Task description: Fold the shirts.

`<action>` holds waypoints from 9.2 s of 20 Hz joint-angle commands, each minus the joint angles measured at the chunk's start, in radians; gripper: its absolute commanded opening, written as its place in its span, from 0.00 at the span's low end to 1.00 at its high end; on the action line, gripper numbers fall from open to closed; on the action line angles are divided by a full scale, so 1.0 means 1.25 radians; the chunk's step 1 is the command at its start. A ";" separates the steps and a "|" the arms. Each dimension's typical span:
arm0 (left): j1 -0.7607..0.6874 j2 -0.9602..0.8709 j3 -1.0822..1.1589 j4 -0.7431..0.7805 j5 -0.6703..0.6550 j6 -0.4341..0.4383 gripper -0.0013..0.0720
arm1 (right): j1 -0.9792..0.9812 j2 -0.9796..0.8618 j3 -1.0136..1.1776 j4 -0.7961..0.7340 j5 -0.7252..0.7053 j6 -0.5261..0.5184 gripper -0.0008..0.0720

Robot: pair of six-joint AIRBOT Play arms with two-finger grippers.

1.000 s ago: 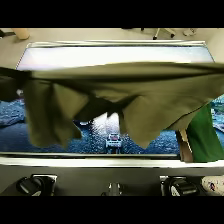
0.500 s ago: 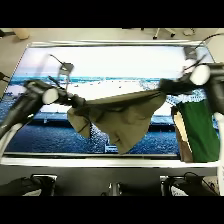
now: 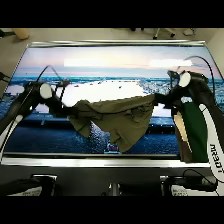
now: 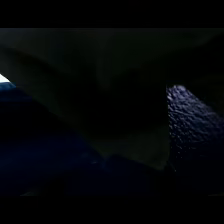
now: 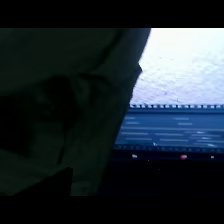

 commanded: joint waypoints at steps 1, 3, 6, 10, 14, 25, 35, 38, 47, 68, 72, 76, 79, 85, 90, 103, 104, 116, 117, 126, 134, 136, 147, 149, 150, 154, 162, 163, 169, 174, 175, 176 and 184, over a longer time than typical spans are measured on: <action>0.018 0.107 -0.265 -0.201 0.152 -0.004 0.92 | -0.087 -0.005 -0.100 0.123 0.080 -0.089 0.74; 0.005 0.115 -0.363 -0.279 0.251 -0.004 0.92 | -0.094 -0.005 -0.146 0.139 0.089 -0.111 0.75; -0.032 0.108 -0.407 -0.345 0.409 -0.007 0.92 | -0.091 -0.005 -0.182 0.148 0.085 -0.116 0.79; -0.066 0.080 -0.407 -0.353 0.522 -0.080 0.91 | -0.091 -0.005 -0.183 0.150 0.081 -0.117 0.79; -0.076 0.047 -0.407 -0.359 0.551 -0.082 0.54 | -0.074 -0.005 -0.225 0.182 0.037 -0.117 0.86; -0.062 0.268 -0.312 -0.175 0.515 -0.037 0.04 | 0.068 0.044 -0.241 0.225 -0.176 -0.108 0.05; 0.186 0.658 0.393 0.251 0.463 -0.115 0.04 | -0.109 0.650 0.262 0.142 -0.464 -0.099 0.05; 0.219 0.678 0.393 0.198 0.428 -0.110 0.04 | -0.110 0.704 0.262 0.127 -0.356 -0.090 0.05; 0.219 0.608 0.276 0.222 0.279 -0.052 0.04 | -0.110 0.602 0.261 0.041 -0.180 -0.090 0.05; 0.305 0.013 0.002 0.003 -0.071 0.043 0.83 | -0.198 -0.143 0.271 0.267 0.124 -0.081 0.60; 0.313 0.197 -0.293 -0.016 -0.054 0.054 0.61 | -0.228 -0.110 0.155 0.131 0.236 -0.079 0.58; 0.313 0.314 -0.491 -0.095 0.001 0.054 0.65 | -0.224 -0.064 0.023 0.142 0.182 -0.108 0.58; 0.313 0.317 -0.551 -0.172 0.053 0.074 0.66 | -0.224 -0.063 0.013 0.140 0.186 -0.114 0.58; 0.313 0.312 -0.569 -0.176 0.135 0.079 0.66 | -0.224 -0.063 0.013 0.116 0.187 -0.115 0.58; 0.313 0.258 -0.572 -0.176 0.161 0.091 0.66 | -0.224 -0.063 -0.027 0.053 0.190 -0.112 0.62; 0.313 0.251 -0.570 -0.179 0.204 0.124 0.05 | -0.224 -0.063 -0.237 0.076 0.068 -0.148 0.68; 0.313 0.264 -0.570 -0.179 0.204 0.124 0.05 | -0.224 -0.063 -0.244 0.090 0.053 -0.148 0.68; 0.314 0.538 -0.146 -0.167 0.274 0.123 0.04 | -0.224 0.181 0.032 0.221 -0.031 -0.199 0.04; 0.314 0.558 -0.024 -0.164 0.324 0.123 0.04 | -0.224 0.243 0.126 0.226 -0.054 -0.198 0.05; 0.314 0.601 0.552 -0.106 0.389 0.123 0.04 | -0.224 0.688 0.397 0.139 -0.252 -0.214 0.05; 0.314 0.527 0.499 0.038 0.175 0.123 0.04 | -0.224 0.581 0.397 0.049 0.078 -0.094 0.05; 0.313 0.464 0.420 0.035 0.086 0.123 0.04 | -0.224 0.481 0.393 0.061 0.199 -0.090 0.05; 0.313 -0.003 0.033 -0.019 0.304 0.122 0.05 | -0.024 -0.107 0.192 0.063 -0.186 -0.009 0.05; 0.310 -0.065 0.075 -0.068 0.350 0.124 0.05 | -0.025 -0.146 0.192 0.099 -0.290 0.036 0.05; 0.305 -0.087 0.099 -0.072 0.384 0.123 0.05 | -0.025 -0.153 0.192 0.098 -0.332 0.036 0.05; 0.294 -0.142 0.214 -0.071 0.482 0.123 0.05 | -0.025 -0.153 0.213 0.072 -0.426 0.026 0.05; 0.293 -0.197 0.162 -0.066 0.059 0.190 0.05 | -0.025 -0.154 0.177 -0.078 0.097 -0.008 0.05; 0.293 -0.198 0.128 -0.066 0.056 0.163 0.05 | -0.023 -0.154 0.155 -0.065 0.096 0.010 0.05; 0.322 -0.178 0.100 -0.096 -0.009 0.145 0.76 | -0.012 -0.122 0.093 -0.015 0.101 0.040 0.69; 0.390 -0.002 -0.122 -0.043 -0.053 0.169 0.76 | -0.059 0.014 -0.070 -0.091 0.209 -0.001 0.68; 0.400 0.047 -0.222 -0.044 -0.021 0.183 0.76 | -0.078 0.048 -0.143 -0.060 0.186 -0.016 0.68; 0.407 0.089 -0.309 -0.045 0.009 0.193 0.76 | -0.091 0.077 -0.202 -0.040 0.169 -0.032 0.68; 0.383 0.168 -0.500 -0.161 0.199 0.190 0.69 | -0.099 0.138 -0.332 -0.027 0.101 -0.058 0.68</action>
